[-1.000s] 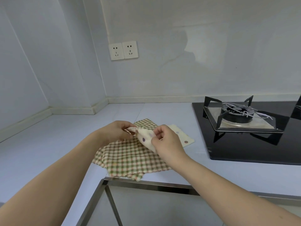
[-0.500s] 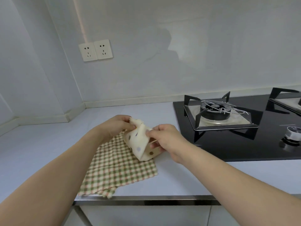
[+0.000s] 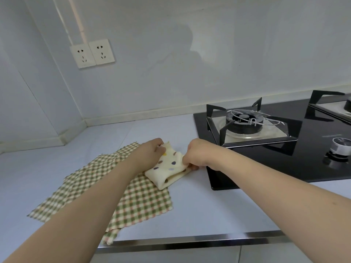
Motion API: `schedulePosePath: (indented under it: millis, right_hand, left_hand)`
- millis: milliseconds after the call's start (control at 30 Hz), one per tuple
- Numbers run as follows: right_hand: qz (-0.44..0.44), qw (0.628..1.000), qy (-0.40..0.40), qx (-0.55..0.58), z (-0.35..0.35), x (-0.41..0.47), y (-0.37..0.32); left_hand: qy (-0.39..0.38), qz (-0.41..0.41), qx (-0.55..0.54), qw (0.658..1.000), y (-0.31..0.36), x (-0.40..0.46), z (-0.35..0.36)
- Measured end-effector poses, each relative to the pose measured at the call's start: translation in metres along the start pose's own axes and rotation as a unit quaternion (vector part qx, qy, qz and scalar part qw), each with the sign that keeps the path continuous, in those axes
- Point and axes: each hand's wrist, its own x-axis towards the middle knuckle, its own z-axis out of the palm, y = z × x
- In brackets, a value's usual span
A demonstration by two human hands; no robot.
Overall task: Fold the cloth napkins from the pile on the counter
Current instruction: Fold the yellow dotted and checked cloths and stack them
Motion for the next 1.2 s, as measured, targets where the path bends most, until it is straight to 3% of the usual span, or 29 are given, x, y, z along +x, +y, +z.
schedulePosePath:
  millis: [233,400,500,700,967,1100,1200]
  right_hand:
    - [0.040,0.988,-0.075,-0.129,-0.015,0.004,-0.006]
    - [0.022,0.968,-0.073,-0.239,-0.010,0.006,-0.008]
    - [-0.007,0.970,-0.062,-0.235,-0.010,0.006,-0.005]
    - [-0.163,0.951,0.033,-0.259,0.001,0.010,0.003]
    - [-0.195,0.910,0.025,-0.365,0.002,0.013,0.014]
    - [-0.205,0.916,0.042,-0.343,0.001,0.014,0.020]
    - [-0.217,0.912,0.048,-0.344,0.003,0.017,0.023]
  left_hand:
    - [-0.030,0.024,0.084,0.996,-0.002,0.004,0.007]
    - [-0.047,0.035,0.167,0.984,-0.001,0.008,0.010]
    - [-0.044,0.029,0.183,0.982,-0.001,0.010,0.013]
    - [-0.030,0.009,0.147,0.989,0.000,0.013,0.013]
    - [-0.002,-0.048,0.032,0.998,-0.005,0.018,0.013]
    - [0.078,-0.048,-0.018,0.996,-0.008,-0.001,0.003]
    - [0.170,0.030,0.009,0.985,-0.001,-0.046,0.000]
